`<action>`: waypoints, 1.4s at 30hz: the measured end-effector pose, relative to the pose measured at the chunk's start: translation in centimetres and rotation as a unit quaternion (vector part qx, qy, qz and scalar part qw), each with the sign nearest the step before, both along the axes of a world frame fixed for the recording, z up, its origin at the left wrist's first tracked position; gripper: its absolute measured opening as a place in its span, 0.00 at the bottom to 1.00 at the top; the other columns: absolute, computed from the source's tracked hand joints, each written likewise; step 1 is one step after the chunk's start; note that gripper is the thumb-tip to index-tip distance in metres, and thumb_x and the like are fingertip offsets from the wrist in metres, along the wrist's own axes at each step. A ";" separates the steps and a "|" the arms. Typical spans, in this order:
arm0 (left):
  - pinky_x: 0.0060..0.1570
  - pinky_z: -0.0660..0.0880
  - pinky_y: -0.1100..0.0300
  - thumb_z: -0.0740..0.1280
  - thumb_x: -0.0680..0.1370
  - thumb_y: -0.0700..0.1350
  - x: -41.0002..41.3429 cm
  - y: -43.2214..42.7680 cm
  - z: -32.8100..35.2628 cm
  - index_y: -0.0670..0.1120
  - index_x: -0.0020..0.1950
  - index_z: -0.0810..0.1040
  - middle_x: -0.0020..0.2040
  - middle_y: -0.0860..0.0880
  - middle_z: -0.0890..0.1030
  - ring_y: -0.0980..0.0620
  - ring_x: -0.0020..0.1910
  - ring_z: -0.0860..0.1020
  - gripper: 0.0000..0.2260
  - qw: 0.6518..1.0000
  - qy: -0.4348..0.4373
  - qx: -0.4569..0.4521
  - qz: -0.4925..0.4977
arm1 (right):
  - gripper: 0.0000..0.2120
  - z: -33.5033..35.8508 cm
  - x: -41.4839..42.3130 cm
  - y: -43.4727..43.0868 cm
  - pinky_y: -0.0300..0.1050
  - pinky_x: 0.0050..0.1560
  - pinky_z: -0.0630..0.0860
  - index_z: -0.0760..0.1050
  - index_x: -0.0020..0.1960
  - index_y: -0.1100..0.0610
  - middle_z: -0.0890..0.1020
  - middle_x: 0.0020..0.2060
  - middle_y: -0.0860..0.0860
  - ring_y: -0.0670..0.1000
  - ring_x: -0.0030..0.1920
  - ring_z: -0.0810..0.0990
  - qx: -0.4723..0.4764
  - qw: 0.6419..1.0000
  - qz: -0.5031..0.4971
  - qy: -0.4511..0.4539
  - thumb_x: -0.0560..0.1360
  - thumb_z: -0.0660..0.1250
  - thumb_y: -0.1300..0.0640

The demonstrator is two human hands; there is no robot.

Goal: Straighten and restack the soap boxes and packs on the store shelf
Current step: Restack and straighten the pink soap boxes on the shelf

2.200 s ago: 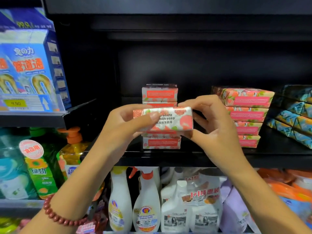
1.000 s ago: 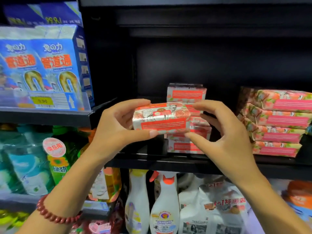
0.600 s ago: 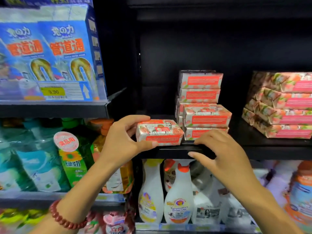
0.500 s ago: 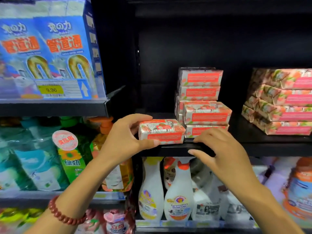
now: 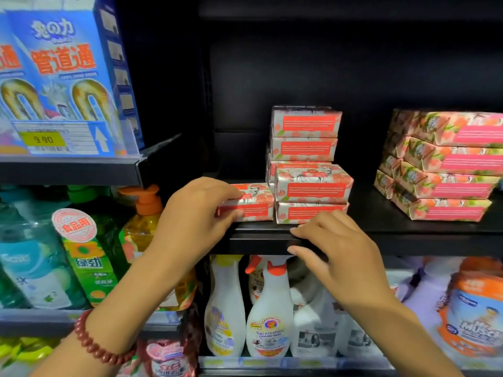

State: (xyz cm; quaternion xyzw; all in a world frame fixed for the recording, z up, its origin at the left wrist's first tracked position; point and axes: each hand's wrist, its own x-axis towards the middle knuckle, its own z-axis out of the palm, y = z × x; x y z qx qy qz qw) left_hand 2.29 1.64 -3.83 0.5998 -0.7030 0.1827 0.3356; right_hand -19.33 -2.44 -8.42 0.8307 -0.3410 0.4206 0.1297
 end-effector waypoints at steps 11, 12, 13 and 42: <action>0.56 0.72 0.55 0.70 0.75 0.44 0.3 -3.9 0.8 0.49 0.60 0.79 0.57 0.48 0.81 0.47 0.57 0.77 0.14 0.994 0.016 0.037 0.103 | 0.11 0.3 -0.2 -0.3 0.35 0.37 0.69 0.82 0.43 0.55 0.80 0.37 0.47 0.50 0.40 0.78 -0.011 1.000 0.008 0.020 0.64 0.78 0.55; 0.56 0.72 0.55 0.69 0.75 0.45 0.2 -4.0 0.8 0.49 0.60 0.79 0.57 0.49 0.81 0.47 0.57 0.77 0.14 0.994 0.015 0.041 0.104 | 0.11 0.4 -0.2 -0.2 0.36 0.36 0.70 0.82 0.43 0.55 0.80 0.37 0.47 0.50 0.40 0.78 -0.007 1.000 0.008 0.026 0.63 0.78 0.55; 0.55 0.71 0.55 0.69 0.75 0.45 0.1 -3.9 0.8 0.49 0.61 0.79 0.57 0.49 0.81 0.47 0.57 0.77 0.14 0.994 0.013 0.046 0.103 | 0.10 0.5 -0.2 -0.2 0.37 0.36 0.71 0.82 0.43 0.56 0.81 0.37 0.48 0.51 0.40 0.79 -0.003 0.999 0.011 0.033 0.64 0.78 0.55; 0.29 0.74 0.70 0.62 0.70 0.69 -3.9 -0.7 1.4 0.59 0.40 0.83 0.33 0.53 0.83 0.57 0.31 0.80 0.17 0.898 0.406 0.015 -0.167 | 0.15 5.0 -2.5 -2.0 0.46 0.64 0.70 0.77 0.56 0.68 0.79 0.55 0.61 0.59 0.59 0.76 -0.175 0.982 0.057 -0.035 0.71 0.71 0.64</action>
